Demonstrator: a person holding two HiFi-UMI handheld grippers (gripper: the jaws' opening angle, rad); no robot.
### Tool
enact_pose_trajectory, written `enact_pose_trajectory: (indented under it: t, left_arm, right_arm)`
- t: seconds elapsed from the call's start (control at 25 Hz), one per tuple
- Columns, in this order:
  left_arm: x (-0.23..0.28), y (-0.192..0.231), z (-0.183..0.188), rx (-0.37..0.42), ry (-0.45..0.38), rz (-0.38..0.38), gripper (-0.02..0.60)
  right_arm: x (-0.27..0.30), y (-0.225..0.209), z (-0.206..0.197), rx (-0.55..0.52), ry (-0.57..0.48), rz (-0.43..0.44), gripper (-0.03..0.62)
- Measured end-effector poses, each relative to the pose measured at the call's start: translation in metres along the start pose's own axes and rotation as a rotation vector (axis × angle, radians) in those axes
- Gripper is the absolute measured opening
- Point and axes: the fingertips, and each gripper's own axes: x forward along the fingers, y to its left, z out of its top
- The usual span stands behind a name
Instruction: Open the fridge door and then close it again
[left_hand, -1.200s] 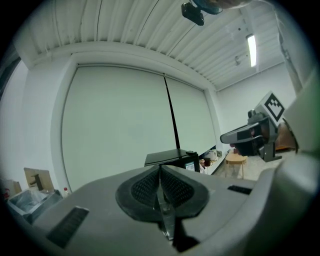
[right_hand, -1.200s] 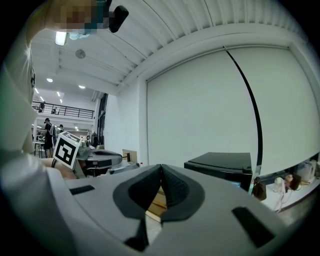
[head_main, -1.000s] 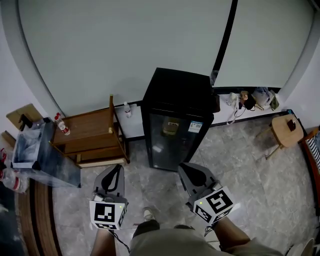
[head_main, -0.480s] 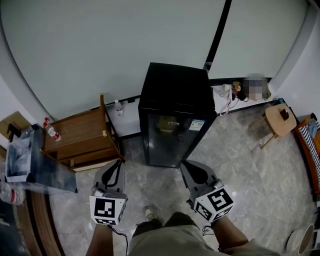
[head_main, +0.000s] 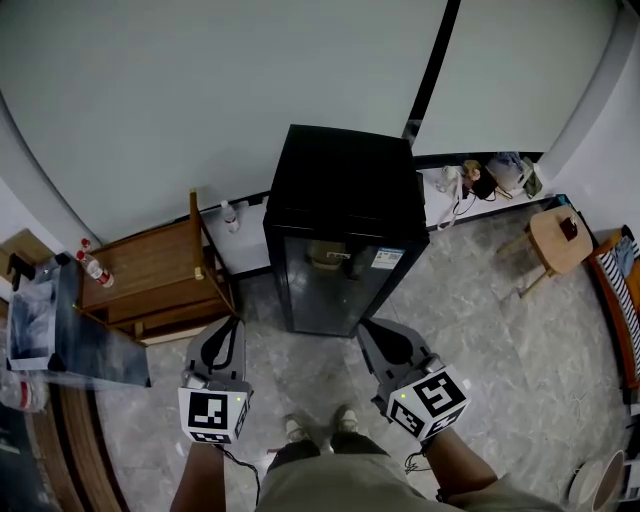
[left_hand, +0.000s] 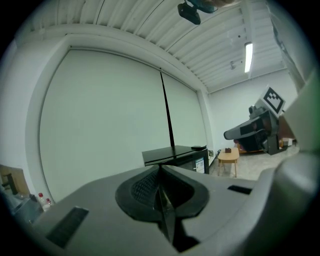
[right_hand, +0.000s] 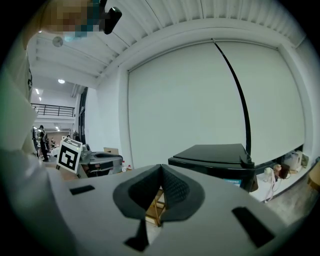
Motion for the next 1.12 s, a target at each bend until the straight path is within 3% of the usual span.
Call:
enact_pose_trajectory:
  t: [0.52,0.64,0.92,1.12]
  left_arm:
    - [0.041,-0.004,0.003,-0.003,-0.015,-0.029,0.017]
    - [0.056,-0.001,0.002,-0.019,-0.025,-0.059,0.104]
    - [0.092,0.021,-0.013,-0.059,-0.038,-0.142,0.169]
    - [0.12,0.033,-0.031,-0.033,-0.046,-0.204,0.196]
  right_arm:
    - [0.03,-0.003,0.007,-0.03,-0.044,0.048,-0.003]
    - [0.036,-0.006,0.007,-0.019,-0.05,0.044,-0.003]
    - [0.054,-0.014,-0.003,-0.004,-0.042,0.04,-0.003]
    - [0.069,-0.022,-0.012,-0.003,-0.031,0.032,-0.003]
